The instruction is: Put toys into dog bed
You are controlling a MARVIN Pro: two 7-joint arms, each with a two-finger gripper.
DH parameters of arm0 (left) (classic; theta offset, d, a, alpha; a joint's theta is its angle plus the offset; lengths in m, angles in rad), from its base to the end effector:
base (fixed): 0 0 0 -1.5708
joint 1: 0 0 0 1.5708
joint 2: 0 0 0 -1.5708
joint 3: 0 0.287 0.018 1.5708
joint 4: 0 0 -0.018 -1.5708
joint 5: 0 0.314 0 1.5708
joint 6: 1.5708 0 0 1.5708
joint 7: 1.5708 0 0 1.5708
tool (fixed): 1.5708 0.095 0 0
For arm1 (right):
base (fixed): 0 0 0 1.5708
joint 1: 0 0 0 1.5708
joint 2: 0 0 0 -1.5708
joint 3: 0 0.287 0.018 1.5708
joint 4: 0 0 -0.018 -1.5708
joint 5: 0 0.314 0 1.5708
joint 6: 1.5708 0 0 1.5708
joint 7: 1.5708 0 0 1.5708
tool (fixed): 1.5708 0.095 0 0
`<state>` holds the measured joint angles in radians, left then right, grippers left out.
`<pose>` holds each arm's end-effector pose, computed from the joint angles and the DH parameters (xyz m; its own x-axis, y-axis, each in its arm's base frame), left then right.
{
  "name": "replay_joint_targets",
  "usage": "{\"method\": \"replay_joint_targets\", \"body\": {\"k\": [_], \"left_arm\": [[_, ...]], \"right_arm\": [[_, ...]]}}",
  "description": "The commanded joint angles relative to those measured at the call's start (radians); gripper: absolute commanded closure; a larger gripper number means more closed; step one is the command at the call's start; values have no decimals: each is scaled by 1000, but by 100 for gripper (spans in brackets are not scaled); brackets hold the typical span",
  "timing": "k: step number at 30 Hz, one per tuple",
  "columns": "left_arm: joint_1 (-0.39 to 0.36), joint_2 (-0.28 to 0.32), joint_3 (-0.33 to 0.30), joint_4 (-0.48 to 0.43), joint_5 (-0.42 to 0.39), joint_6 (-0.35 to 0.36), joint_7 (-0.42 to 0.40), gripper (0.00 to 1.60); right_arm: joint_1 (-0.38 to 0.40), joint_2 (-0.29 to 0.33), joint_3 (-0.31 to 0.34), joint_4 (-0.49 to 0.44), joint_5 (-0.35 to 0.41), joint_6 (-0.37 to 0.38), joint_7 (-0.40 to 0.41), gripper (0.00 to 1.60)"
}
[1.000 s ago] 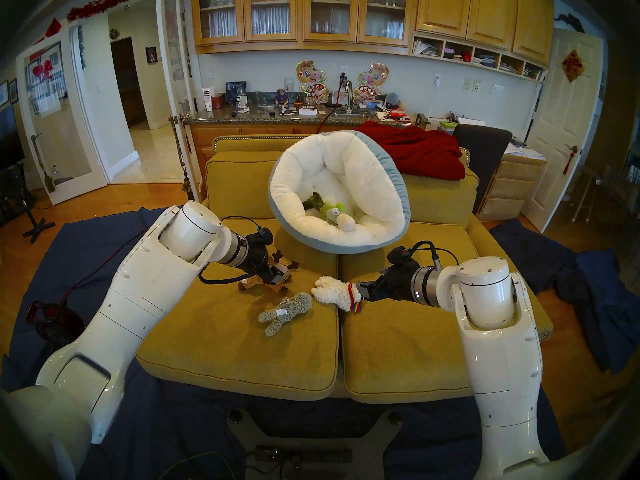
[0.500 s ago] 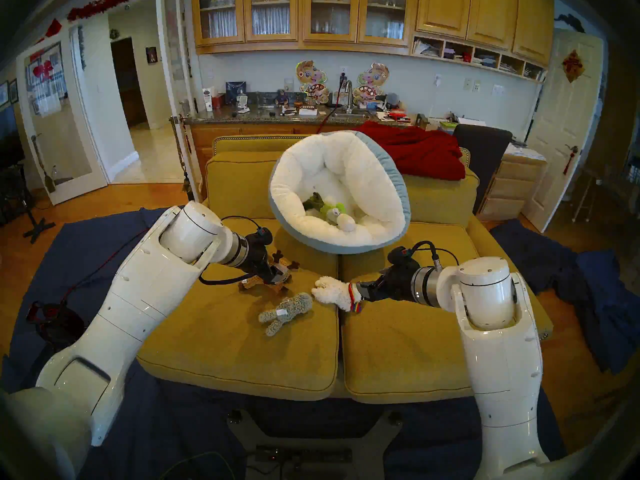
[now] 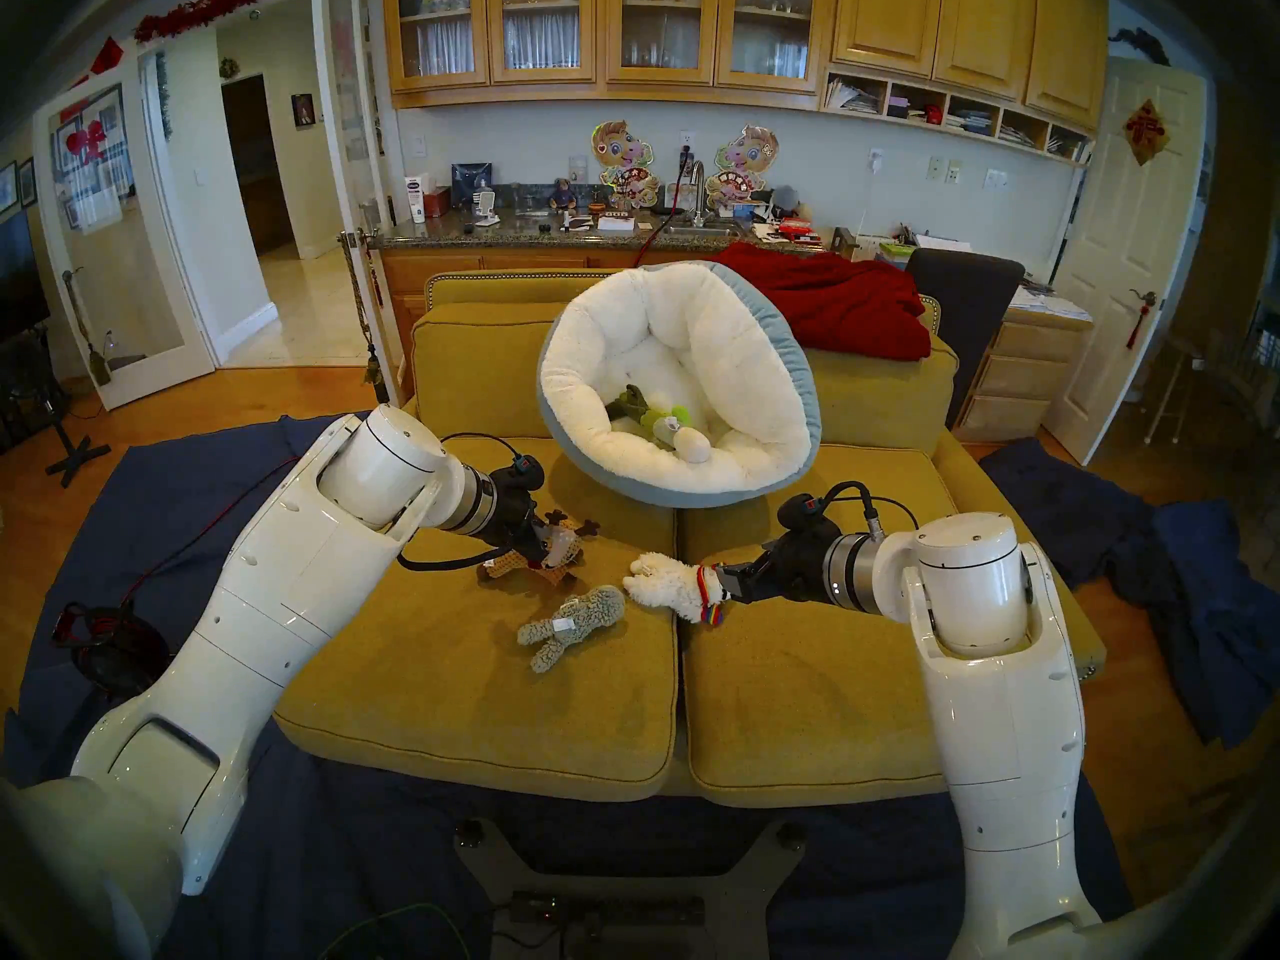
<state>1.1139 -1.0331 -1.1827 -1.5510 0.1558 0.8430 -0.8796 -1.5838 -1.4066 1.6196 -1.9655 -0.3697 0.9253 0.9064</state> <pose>0.4706 0.0161 -0.2354 0.4390 -0.6579 0.6119 -0.7365 -0.6536 -0.1743 0.3735 -0.0043 -0.2419 0.5418 0.3239 0.7756 0.5370 -0.8433 -0.0229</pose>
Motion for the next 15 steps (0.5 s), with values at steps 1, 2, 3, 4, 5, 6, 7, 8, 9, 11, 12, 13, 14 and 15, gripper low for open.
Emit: {"method": "replay_joint_targets", "body": {"k": [1, 2, 3, 4, 5, 6, 7, 8, 9, 11, 12, 13, 14, 15], "left_arm": [[-26, 1, -17, -31, 1, -4, 8, 160], [-26, 1, -17, -31, 1, -4, 8, 160], [-24, 0, -19, -31, -1, -8, 10, 160], [-20, -2, -23, -32, -3, -14, 14, 160], [-19, -2, -24, -32, -4, -16, 16, 160], [-16, -2, -25, -33, -5, -19, 19, 160], [-15, -2, -26, -34, -5, -21, 21, 160], [-13, -3, -27, -34, -6, -23, 23, 160], [-12, -3, -28, -35, -7, -25, 25, 160], [-8, -4, -31, -36, -8, -27, 29, 160], [-6, -5, -32, -37, -9, -29, 32, 160], [-4, -5, -34, -38, -10, -30, 35, 160], [-3, -6, -36, -39, -12, -32, 36, 160], [-1, -7, -37, -39, -13, -34, 38, 160]], "right_arm": [[52, 5, -20, -10, 19, 18, 30, 0], [52, 5, -20, -10, 19, 18, 30, 0], [55, 6, -25, -10, 21, 21, 28, 0], [59, 12, -33, -10, 25, 25, 30, 0], [62, 14, -40, -10, 27, 30, 29, 0], [67, 17, -49, -6, 31, 35, 32, 0], [70, 18, -56, -4, 33, 35, 30, 0], [74, 21, -68, -1, 34, 35, 25, 0], [79, 23, -77, 4, 36, 35, 21, 0], [90, 22, -95, 20, 38, 35, 12, 0], [96, 24, -106, 31, 39, 35, 8, 0], [102, 23, -115, 40, 40, 35, 3, 0], [110, 24, -127, 54, 39, 35, 1, 0], [118, 22, -139, 70, 37, 35, -6, 0]]}}
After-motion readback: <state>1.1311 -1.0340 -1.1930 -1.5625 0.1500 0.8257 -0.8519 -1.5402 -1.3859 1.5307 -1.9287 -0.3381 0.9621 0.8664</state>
